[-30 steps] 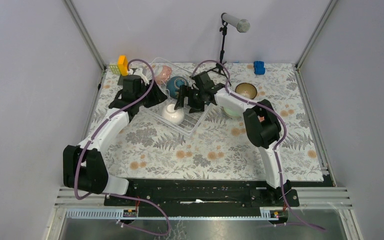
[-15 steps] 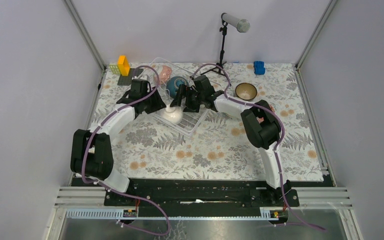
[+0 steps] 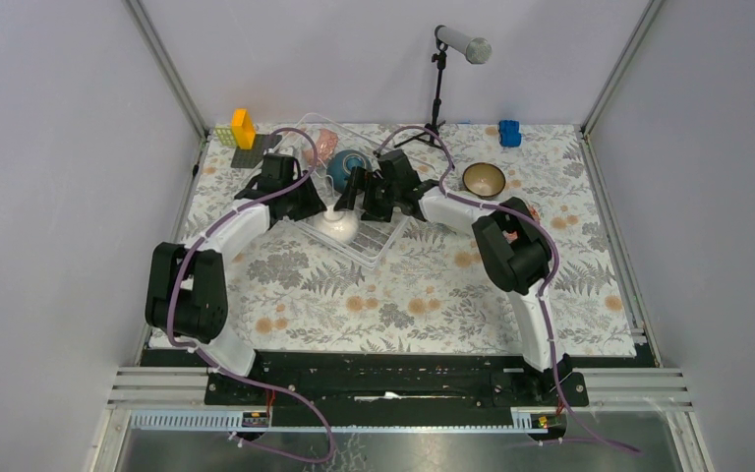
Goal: Unload the bowls from the dish rack
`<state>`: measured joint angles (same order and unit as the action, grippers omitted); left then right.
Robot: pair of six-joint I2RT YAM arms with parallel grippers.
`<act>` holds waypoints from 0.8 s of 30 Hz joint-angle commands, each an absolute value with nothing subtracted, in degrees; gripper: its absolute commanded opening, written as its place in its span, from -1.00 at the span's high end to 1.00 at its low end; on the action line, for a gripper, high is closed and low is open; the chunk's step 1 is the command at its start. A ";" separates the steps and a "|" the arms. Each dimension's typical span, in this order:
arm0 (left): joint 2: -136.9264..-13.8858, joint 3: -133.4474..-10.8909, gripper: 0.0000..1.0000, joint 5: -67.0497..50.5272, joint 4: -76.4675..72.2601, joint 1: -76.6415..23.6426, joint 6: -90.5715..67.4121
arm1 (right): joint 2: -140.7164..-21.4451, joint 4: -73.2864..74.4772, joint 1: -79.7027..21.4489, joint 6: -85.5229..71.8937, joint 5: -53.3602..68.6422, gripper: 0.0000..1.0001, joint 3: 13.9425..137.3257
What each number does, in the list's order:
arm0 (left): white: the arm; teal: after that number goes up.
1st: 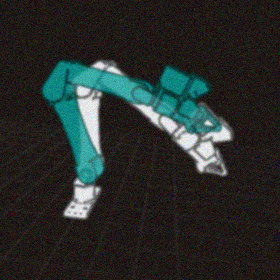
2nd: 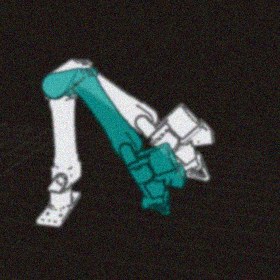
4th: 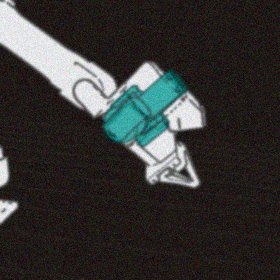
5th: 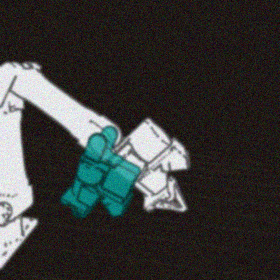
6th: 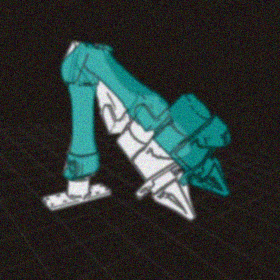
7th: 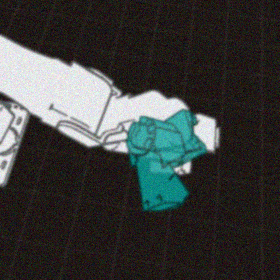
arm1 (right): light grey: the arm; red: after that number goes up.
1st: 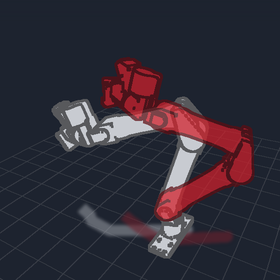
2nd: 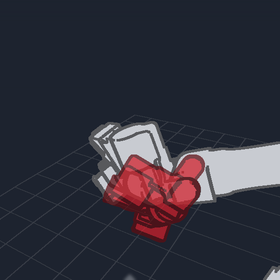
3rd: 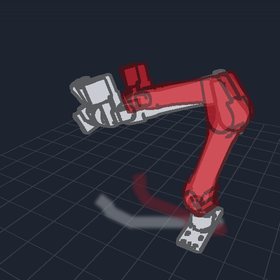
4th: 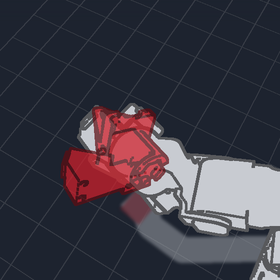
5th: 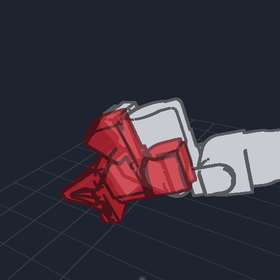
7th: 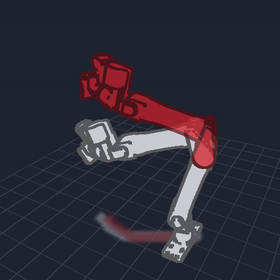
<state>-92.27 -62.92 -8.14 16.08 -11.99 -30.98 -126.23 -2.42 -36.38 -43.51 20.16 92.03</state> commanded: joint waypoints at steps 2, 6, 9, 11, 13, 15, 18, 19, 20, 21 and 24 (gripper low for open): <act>-94.36 -64.62 0.32 -8.42 15.99 -11.87 -30.33 | -122.24 2.48 -36.43 -46.76 15.52 -0.99 88.62; -94.93 -64.26 0.34 -9.32 14.64 -11.87 -31.07 | -119.43 3.02 -36.53 -49.92 13.99 -0.96 88.00; -95.46 -64.39 0.35 -10.27 13.59 -11.87 -31.73 | -119.01 3.58 -36.58 -53.54 14.20 -0.99 88.08; -95.82 -64.40 0.35 -10.92 12.73 -11.87 -32.32 | -119.08 3.38 -36.85 -55.00 14.50 -0.99 88.13; -96.33 -64.36 0.35 -11.64 11.81 -11.87 -32.86 | -119.53 3.20 -37.19 -55.91 14.94 -0.99 88.39; -96.96 -64.52 0.35 -12.21 11.01 -11.87 -33.33 | -120.18 2.61 -37.33 -56.65 15.28 -0.99 88.39; -97.99 -65.05 0.35 -13.35 10.15 -11.87 -33.94 | -120.64 -1.51 -37.34 -58.46 15.45 -0.99 86.34; -98.26 -65.23 0.35 -13.56 10.01 -11.87 -33.95 | -120.74 -2.72 -37.28 -59.09 14.72 -0.99 85.68; -98.42 -65.41 0.35 -13.68 10.02 -11.87 -33.95 | -120.71 -4.05 -37.32 -59.72 14.28 -0.99 84.70; -98.48 -65.45 0.35 -13.73 9.95 -11.87 -33.84 | -120.74 -5.52 -37.35 -60.30 13.90 -0.99 83.45; -98.65 -65.57 0.35 -13.76 10.16 -11.78 -33.38 | -121.46 -8.63 -37.35 -62.10 13.35 -0.99 81.95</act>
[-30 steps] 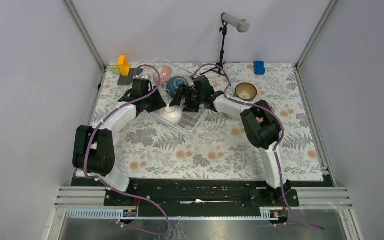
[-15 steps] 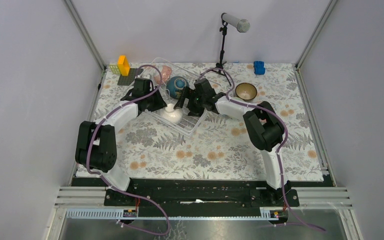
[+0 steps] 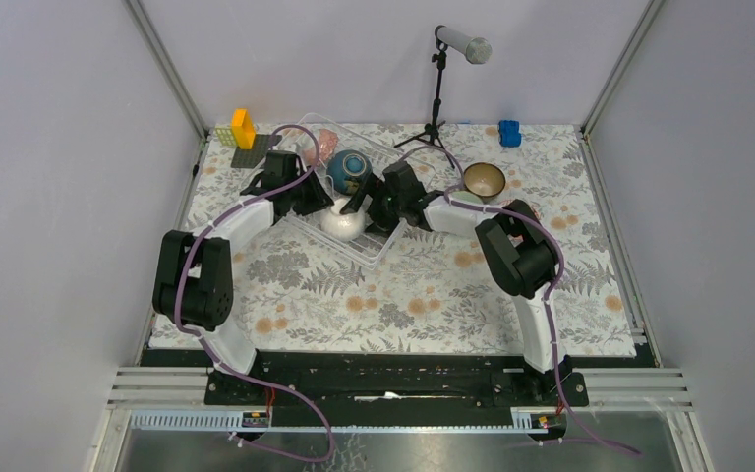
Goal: Unload the bowls from the dish rack
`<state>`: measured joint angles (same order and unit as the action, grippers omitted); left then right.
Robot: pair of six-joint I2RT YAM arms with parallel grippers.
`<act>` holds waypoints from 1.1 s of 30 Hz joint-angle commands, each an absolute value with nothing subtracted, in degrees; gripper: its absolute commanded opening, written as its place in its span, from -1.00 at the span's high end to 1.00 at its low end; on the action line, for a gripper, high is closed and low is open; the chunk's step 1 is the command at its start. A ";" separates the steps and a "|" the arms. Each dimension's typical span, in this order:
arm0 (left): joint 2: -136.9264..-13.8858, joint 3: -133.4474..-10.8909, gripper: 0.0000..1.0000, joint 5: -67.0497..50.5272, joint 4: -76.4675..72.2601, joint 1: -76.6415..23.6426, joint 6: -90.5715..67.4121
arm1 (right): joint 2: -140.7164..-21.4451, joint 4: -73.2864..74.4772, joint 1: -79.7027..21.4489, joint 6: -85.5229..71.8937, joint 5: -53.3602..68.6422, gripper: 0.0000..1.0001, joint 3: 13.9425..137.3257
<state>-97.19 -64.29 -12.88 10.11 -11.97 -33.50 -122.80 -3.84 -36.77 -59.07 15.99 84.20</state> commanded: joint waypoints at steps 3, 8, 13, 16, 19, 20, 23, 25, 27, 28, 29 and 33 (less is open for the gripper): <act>-98.94 -65.48 0.35 -14.42 10.39 -11.53 -33.14 | -121.64 -13.82 -37.36 -64.87 12.26 -0.99 78.98; -98.67 -65.05 0.35 -15.11 10.67 -11.25 -32.61 | -121.37 -22.24 -37.29 -67.53 10.36 -0.99 75.22; -97.00 -64.51 0.35 -14.75 11.01 -11.12 -32.59 | -118.42 -27.73 -37.34 -68.25 8.04 -0.90 71.02; -95.69 -64.52 0.35 -14.79 11.29 -10.98 -32.61 | -116.68 -29.15 -37.35 -67.30 7.13 -0.74 69.93; -94.33 -64.34 0.35 -14.91 11.34 -10.92 -32.77 | -116.28 -28.58 -37.31 -65.96 7.97 -0.56 70.94; -94.06 -64.23 0.34 -14.94 11.38 -10.93 -32.77 | -116.28 -28.04 -37.36 -65.57 8.31 -0.54 71.48; -93.00 -64.16 0.32 -14.78 11.51 -10.80 -32.77 | -115.98 -27.62 -37.32 -64.25 9.25 -0.41 72.07; -91.95 -63.92 0.29 -14.44 11.51 -10.77 -32.86 | -115.39 -27.20 -37.33 -63.03 9.59 -0.35 72.47; -90.75 -63.83 0.26 -13.81 11.51 -10.61 -32.87 | -114.63 -26.16 -37.42 -61.36 9.89 -0.31 73.43; -90.08 -63.69 0.23 -13.61 11.51 -10.63 -33.05 | -114.24 -25.47 -37.50 -60.45 10.05 -0.31 73.96; -89.31 -63.51 0.20 -13.40 11.51 -10.63 -33.40 | -113.83 -24.67 -37.59 -59.27 10.13 -0.27 74.67; -85.21 -61.28 0.00 -13.60 9.58 -10.63 -35.13 | -112.43 -20.95 -37.96 -54.39 10.55 -0.17 77.83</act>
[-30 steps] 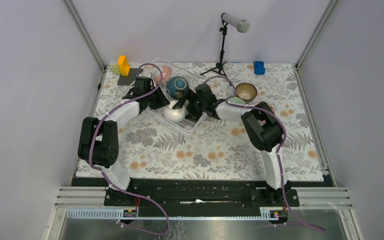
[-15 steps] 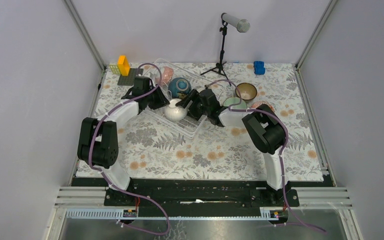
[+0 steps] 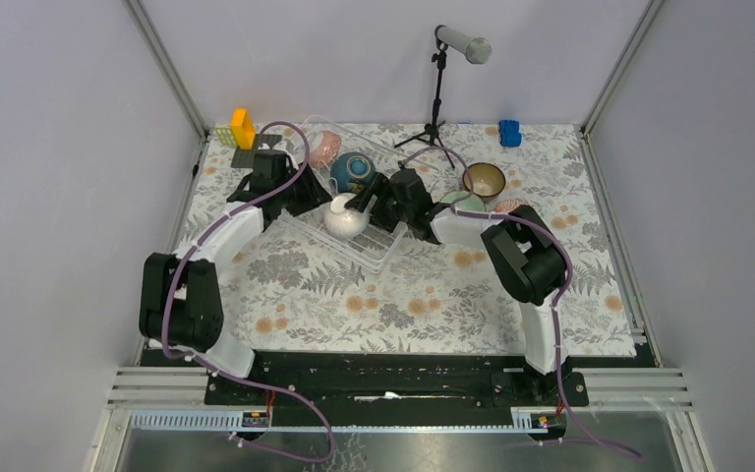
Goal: Unload the bowls from the dish rack
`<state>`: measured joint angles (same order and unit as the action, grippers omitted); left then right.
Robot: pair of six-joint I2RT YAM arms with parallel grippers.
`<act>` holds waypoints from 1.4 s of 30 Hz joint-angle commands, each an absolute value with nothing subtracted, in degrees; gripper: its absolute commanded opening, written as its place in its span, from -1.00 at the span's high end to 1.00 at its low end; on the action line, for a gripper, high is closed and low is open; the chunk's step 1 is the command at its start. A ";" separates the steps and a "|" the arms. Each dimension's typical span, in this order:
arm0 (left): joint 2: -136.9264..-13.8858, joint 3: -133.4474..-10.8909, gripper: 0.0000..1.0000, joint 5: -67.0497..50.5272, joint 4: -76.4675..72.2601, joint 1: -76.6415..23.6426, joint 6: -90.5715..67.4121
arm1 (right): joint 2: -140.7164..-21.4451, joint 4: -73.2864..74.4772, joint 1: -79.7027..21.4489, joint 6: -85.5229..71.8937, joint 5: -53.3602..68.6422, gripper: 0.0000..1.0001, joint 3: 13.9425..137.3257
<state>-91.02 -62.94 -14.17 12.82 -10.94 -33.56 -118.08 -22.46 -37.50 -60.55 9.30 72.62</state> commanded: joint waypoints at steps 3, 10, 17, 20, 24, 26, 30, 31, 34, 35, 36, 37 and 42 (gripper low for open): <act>-81.30 -59.86 -0.10 -12.64 8.55 -10.56 -35.64 | -111.78 -18.40 -38.10 -51.06 11.49 -0.14 80.04; -74.28 -57.15 -0.27 -12.72 7.40 -10.11 -36.65 | -108.29 -13.99 -38.14 -45.11 11.76 -0.15 82.02; -69.40 -51.77 -0.78 -18.88 1.59 -9.03 -38.84 | -104.76 -12.06 -37.61 -41.41 13.37 -0.17 81.38; -68.16 -49.95 -0.96 -23.47 -2.04 -7.42 -41.14 | -102.82 -12.27 -35.91 -42.98 16.09 -0.15 80.39; -68.27 -47.67 -0.98 -32.35 -8.45 -3.85 -46.61 | -100.33 -17.32 -31.52 -48.11 24.62 -0.14 77.62; -68.54 -46.18 -0.97 -36.77 -13.75 -2.57 -49.94 | -99.26 -21.12 -29.12 -51.36 29.35 -0.13 75.79; -69.42 -42.50 -0.98 -45.40 -30.42 -1.33 -59.84 | -97.23 -29.70 -25.83 -57.18 36.70 -0.12 71.74; -69.75 -41.90 -0.98 -46.80 -33.83 -1.32 -62.30 | -96.37 -31.68 -25.44 -58.04 37.82 -0.12 70.67; -70.78 -41.40 -0.97 -49.49 -41.75 -1.32 -67.91 | -94.51 -35.75 -25.13 -59.68 40.25 -0.12 69.12; -71.04 -41.25 -0.98 -50.04 -44.01 -1.34 -69.45 | -94.12 -37.20 -25.14 -60.49 41.29 -0.12 69.02; -71.11 -41.12 -0.98 -50.43 -45.87 -1.34 -71.27 | -93.89 -38.78 -25.08 -61.94 42.71 -0.12 68.87; -71.10 -41.12 -0.98 -50.68 -47.48 -1.33 -72.38 | -93.79 -40.65 -25.10 -63.43 43.79 -0.12 68.82; -70.59 -41.87 -0.97 -51.10 -50.08 -1.85 -74.80 | -94.29 -54.37 -25.09 -72.74 48.22 -0.12 67.66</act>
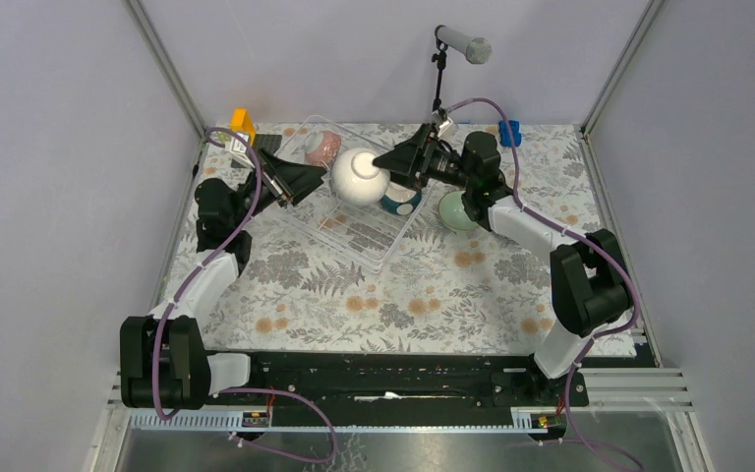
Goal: Unload the bowls from the dish rack
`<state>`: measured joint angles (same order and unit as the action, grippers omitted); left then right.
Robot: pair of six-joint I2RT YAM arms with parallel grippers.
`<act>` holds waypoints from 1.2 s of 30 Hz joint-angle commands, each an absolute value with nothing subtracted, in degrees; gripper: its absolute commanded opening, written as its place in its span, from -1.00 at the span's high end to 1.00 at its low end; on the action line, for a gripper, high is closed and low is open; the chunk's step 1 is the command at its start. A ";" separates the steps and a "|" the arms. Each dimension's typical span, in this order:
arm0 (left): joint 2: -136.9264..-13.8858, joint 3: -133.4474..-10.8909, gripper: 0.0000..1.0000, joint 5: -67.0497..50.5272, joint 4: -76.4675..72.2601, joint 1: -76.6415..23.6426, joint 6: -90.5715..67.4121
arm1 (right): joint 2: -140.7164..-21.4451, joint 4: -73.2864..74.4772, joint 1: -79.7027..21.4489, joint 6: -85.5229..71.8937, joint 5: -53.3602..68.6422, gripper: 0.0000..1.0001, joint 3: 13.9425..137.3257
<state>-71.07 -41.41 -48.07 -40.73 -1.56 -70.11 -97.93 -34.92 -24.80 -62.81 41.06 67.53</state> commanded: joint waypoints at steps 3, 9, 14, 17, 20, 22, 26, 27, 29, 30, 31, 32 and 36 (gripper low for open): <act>-70.97 -42.66 -0.97 -51.53 -50.58 -3.17 -75.23 | -95.42 -60.01 -25.13 -76.81 49.64 -0.12 67.75; -72.68 -43.63 -0.77 -52.68 -57.78 -7.05 -78.71 | -96.57 -61.33 -25.13 -78.00 49.79 -0.12 67.19; -75.40 -43.72 -0.45 -54.06 -69.91 -9.51 -85.15 | -96.84 -61.73 -25.12 -78.09 49.83 -0.12 66.71; -77.02 -43.26 -0.35 -53.97 -80.64 -9.97 -91.76 | -97.08 -62.75 -25.14 -78.81 49.79 -0.12 66.60; -78.86 -43.43 -0.30 -53.29 -83.18 -10.59 -94.35 | -97.16 -60.47 -25.14 -78.08 48.66 -0.07 66.85; -79.58 -43.62 -0.25 -52.05 -74.75 -10.97 -91.87 | -96.56 -50.06 -25.14 -73.31 45.62 0.01 67.79; -81.46 -44.51 -0.44 -48.03 -63.60 -10.97 -86.26 | -97.76 -36.71 -25.09 -67.24 40.29 -0.03 70.28; -82.44 -45.00 -0.48 -47.96 -64.37 -10.94 -86.52 | -98.73 -36.71 -24.99 -67.60 39.80 -0.03 70.70; -84.51 -45.52 -0.51 -48.15 -66.84 -10.92 -88.16 | -100.95 -38.54 -25.05 -69.03 39.39 -0.03 71.44; -85.41 -45.53 -0.51 -48.16 -68.35 -10.98 -89.36 | -102.52 -39.69 -25.00 -69.87 39.19 -0.02 71.64; -86.46 -45.54 -0.50 -48.12 -69.50 -10.88 -90.32 | -103.68 -40.83 -25.04 -70.81 39.06 -0.02 71.96; -87.53 -45.46 -0.49 -48.06 -70.49 -10.87 -91.36 | -104.89 -41.61 -25.05 -71.44 38.91 -0.02 72.31; -92.81 -44.97 -0.43 -46.40 -80.40 -10.81 -98.54 | -109.86 -43.82 -25.05 -73.14 38.77 0.00 75.12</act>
<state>-90.26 -42.30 -47.81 -64.03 -10.11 -91.07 -105.47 -42.17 -24.69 -72.60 41.06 71.33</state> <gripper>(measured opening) 0.730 0.794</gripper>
